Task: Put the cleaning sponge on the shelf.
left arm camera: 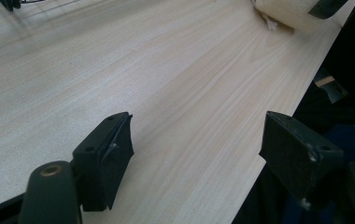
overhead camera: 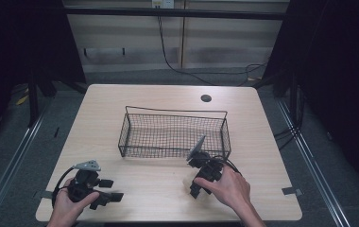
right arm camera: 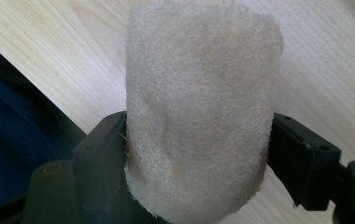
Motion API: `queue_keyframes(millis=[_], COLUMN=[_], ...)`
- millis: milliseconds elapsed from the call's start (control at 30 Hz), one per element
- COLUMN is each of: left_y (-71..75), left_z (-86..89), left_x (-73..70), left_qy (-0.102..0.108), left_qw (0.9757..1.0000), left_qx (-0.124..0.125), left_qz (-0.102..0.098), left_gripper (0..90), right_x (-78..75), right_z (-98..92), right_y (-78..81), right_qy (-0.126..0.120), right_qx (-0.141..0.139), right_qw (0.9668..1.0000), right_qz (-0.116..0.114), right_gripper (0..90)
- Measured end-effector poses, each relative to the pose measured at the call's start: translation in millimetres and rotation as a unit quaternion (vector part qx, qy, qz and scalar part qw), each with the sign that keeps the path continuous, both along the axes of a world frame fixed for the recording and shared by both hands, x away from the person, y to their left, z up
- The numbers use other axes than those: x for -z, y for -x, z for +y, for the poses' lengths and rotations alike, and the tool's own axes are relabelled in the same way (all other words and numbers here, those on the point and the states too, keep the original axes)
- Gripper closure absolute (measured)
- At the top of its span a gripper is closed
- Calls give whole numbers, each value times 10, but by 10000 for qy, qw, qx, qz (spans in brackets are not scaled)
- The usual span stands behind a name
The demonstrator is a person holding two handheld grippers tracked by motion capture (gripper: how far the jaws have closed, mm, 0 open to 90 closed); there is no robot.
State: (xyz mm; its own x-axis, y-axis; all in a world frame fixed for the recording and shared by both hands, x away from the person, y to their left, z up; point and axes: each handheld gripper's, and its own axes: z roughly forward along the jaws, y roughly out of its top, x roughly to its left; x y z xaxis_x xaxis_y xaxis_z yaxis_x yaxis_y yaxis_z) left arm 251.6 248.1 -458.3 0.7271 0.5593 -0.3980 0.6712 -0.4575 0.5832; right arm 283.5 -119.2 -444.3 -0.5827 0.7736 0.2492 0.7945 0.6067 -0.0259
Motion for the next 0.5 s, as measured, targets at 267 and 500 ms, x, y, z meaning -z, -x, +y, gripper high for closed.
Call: queue_keyframes(millis=[267, 500], left_y=[-1, -2], left_z=[1, 5], left_x=[1, -1], left_qy=[-7, 17], left_qw=[10000, 10000], left_qx=[-11, -77], left_qz=[3, 15], left_gripper=[238, 225], right_x=[-62, -134], right_z=[-36, -68], right_y=[17, 10], right_qy=[-16, -64], right_qx=[-29, -17], right_qw=[10000, 10000], right_qz=[-23, -71], right_gripper=[244, 245])
